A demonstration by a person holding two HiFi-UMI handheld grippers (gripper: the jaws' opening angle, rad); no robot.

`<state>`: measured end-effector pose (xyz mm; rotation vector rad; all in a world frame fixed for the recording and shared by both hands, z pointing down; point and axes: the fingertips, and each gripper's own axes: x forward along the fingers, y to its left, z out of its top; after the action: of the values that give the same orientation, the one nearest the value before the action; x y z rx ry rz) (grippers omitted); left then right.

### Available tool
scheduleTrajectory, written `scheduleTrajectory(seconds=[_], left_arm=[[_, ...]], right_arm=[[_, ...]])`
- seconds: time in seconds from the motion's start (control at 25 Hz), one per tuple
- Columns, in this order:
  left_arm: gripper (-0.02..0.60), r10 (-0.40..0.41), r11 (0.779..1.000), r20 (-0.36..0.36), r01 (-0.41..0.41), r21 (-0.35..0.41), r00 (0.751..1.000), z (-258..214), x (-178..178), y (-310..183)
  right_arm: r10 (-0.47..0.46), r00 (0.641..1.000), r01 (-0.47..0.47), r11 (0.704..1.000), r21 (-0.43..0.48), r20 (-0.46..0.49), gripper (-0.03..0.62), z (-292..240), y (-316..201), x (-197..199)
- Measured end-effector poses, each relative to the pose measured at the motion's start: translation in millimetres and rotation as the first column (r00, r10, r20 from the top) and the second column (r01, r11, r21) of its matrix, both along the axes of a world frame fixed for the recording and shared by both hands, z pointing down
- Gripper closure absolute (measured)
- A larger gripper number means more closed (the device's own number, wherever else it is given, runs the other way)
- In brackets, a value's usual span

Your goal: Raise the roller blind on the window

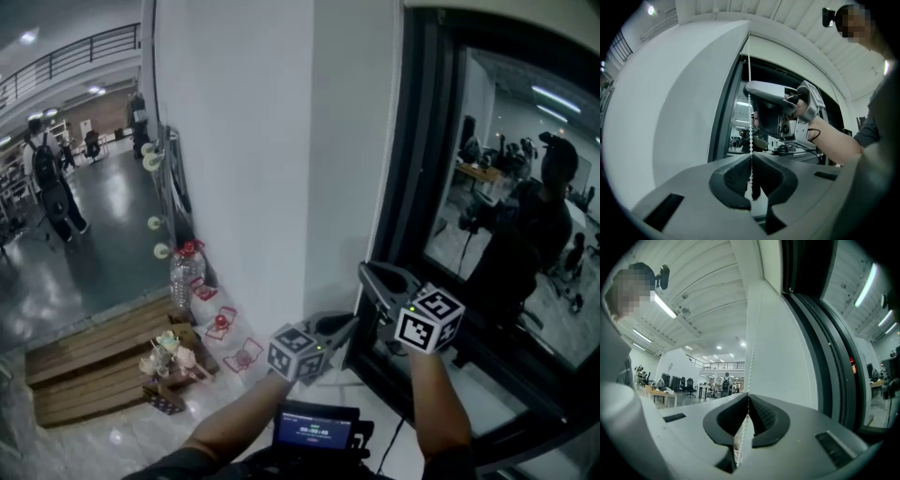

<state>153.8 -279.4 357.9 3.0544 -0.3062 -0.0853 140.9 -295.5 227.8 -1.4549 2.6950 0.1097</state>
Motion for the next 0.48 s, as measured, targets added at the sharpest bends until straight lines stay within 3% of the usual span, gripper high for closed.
scheduleTrajectory(seconds=[0.48], left_arm=[[0.578, 0.047, 0.998, -0.003, -0.047, -0.03, 0.999, -1.6, 4.8, 5.8]], right_arm=[[0.011, 0.998, -0.011, 1.0, -0.002, 0.06, 0.592, -0.7, 1.6, 7.2]])
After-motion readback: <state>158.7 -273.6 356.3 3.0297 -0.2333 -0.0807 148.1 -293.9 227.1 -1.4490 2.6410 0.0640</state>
